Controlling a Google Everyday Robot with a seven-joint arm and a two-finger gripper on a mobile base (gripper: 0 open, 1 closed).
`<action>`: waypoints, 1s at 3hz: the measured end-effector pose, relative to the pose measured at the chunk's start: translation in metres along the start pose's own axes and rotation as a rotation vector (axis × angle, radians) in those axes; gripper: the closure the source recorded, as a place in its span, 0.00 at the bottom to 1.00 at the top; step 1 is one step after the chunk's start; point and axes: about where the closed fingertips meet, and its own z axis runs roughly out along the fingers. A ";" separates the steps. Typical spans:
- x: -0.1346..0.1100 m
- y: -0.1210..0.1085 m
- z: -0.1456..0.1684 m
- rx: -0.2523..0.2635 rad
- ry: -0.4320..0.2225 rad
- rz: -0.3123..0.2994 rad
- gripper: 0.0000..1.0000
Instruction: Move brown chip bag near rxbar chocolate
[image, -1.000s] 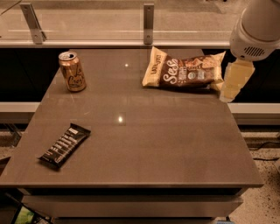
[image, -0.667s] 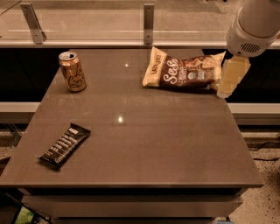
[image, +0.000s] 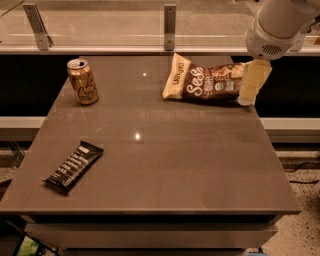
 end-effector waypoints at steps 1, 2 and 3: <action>-0.009 -0.008 0.016 -0.026 -0.036 -0.010 0.00; -0.021 -0.013 0.031 -0.050 -0.073 -0.020 0.00; -0.031 -0.018 0.048 -0.071 -0.110 -0.023 0.00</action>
Offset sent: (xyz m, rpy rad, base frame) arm 0.0440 0.0318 -0.0284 0.1083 0.0458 0.0838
